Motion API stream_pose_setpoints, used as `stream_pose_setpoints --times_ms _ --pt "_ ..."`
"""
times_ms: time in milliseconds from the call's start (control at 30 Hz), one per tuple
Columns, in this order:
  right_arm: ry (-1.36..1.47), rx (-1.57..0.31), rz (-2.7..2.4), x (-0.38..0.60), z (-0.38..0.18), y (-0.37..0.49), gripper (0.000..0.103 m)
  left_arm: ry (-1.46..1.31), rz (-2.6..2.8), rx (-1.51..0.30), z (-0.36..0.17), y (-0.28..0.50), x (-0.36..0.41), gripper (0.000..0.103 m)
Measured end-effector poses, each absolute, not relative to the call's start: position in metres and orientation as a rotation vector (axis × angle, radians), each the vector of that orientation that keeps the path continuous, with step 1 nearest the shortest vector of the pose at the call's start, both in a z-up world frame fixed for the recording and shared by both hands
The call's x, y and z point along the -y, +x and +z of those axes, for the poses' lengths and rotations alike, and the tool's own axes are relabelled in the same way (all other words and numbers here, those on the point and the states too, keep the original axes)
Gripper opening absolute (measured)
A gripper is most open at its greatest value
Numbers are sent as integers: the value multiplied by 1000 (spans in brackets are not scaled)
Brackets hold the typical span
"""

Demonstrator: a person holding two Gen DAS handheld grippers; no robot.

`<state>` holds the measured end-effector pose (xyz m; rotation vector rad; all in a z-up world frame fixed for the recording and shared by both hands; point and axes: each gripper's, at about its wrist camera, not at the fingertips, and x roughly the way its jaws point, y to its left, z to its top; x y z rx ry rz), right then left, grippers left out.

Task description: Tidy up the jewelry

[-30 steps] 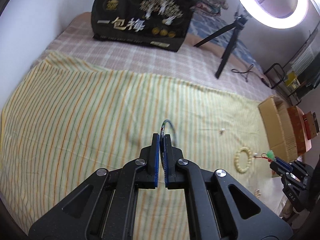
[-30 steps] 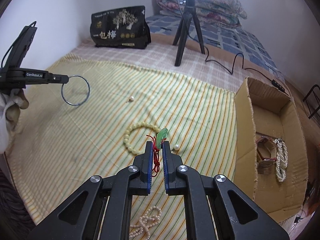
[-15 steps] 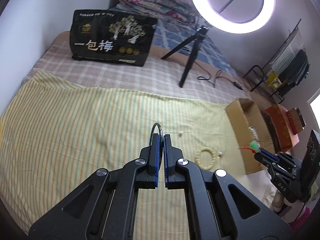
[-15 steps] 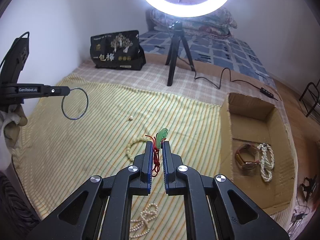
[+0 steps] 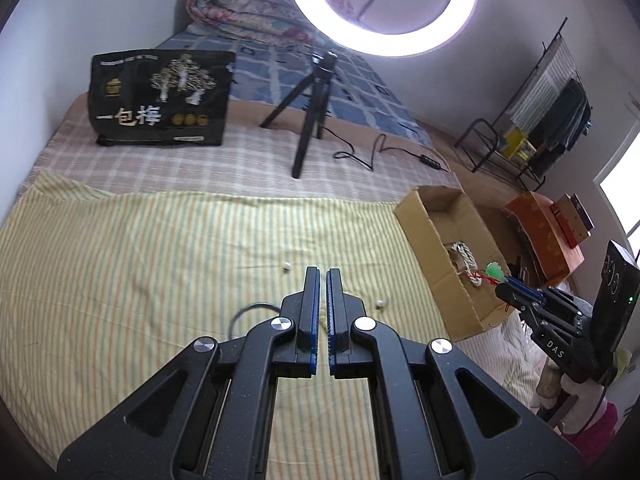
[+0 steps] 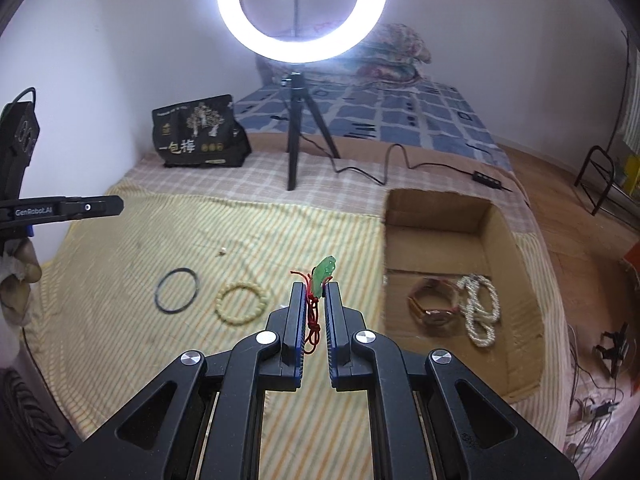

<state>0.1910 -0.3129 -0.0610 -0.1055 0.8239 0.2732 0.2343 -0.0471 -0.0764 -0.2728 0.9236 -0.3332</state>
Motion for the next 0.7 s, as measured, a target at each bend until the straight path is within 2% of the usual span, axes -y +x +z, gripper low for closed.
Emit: stream_pose_setpoints --times_ms 700 --pt "-14 -827 113 396 -64 185 7 -209 -318 -1030 -116 249 76 1"
